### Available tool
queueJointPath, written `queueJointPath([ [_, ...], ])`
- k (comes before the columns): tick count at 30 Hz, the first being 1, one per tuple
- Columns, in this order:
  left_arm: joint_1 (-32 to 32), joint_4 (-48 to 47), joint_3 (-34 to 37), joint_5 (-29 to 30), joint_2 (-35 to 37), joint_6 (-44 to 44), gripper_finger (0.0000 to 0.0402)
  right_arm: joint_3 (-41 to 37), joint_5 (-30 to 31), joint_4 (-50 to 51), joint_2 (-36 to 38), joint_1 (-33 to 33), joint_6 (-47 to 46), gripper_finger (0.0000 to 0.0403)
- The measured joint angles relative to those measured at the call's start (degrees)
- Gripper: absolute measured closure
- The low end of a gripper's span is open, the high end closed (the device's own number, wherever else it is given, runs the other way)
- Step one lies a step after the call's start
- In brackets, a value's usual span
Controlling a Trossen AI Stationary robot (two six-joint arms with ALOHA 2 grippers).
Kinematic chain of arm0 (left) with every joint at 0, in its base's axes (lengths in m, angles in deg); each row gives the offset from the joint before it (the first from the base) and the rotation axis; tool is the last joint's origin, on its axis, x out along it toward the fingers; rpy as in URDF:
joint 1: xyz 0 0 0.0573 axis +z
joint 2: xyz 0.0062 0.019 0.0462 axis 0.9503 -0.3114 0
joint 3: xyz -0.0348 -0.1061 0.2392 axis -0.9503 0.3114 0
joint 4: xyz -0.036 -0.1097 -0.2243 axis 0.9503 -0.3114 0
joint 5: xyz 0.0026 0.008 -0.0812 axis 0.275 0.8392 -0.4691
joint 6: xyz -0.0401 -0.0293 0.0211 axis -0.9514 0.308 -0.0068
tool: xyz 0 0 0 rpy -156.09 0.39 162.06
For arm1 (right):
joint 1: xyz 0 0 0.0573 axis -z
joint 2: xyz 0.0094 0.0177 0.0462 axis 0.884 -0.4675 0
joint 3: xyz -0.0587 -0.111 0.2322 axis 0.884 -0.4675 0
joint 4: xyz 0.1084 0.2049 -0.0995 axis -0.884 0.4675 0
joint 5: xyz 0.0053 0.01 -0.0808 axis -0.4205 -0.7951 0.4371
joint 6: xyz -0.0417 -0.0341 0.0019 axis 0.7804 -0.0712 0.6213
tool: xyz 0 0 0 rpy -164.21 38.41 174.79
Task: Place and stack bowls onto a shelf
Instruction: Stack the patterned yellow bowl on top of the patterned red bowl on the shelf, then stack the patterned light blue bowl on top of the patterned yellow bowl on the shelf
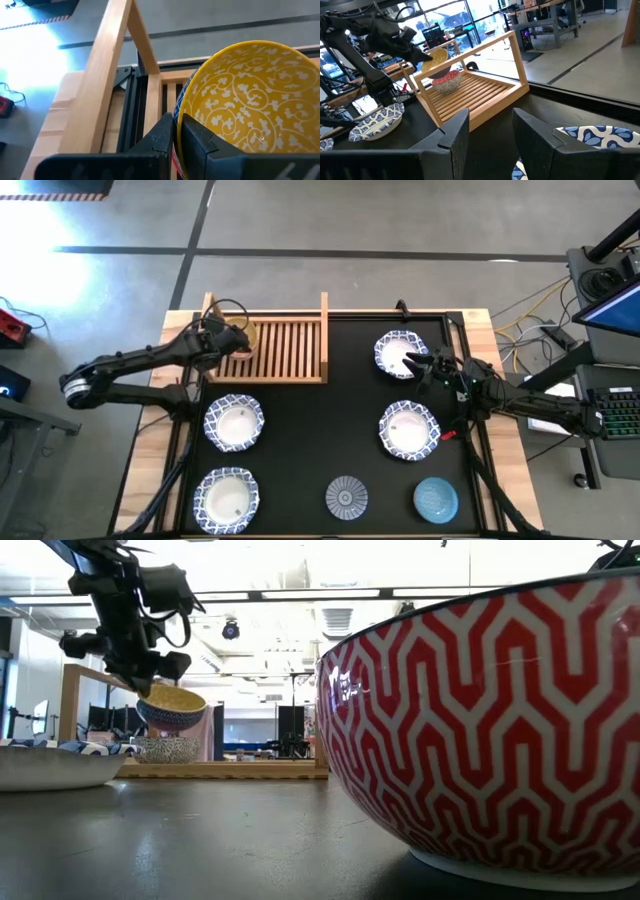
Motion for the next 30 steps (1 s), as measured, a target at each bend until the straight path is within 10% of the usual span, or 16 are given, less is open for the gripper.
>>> queueJointPath([
  [23, 0.5, 4.9, -2.3, -1.9, 1.0, 6.8, 0.0299, 0.0, 0.0, 0.0, 0.0, 0.0, 0.0, 0.0264],
  [30, -9.5, 11.5, -3.7, -8.1, 1.4, 13.0, 0.0299, 0.0, 0.0, 0.0, 0.0, 0.0, 0.0, 0.0264],
])
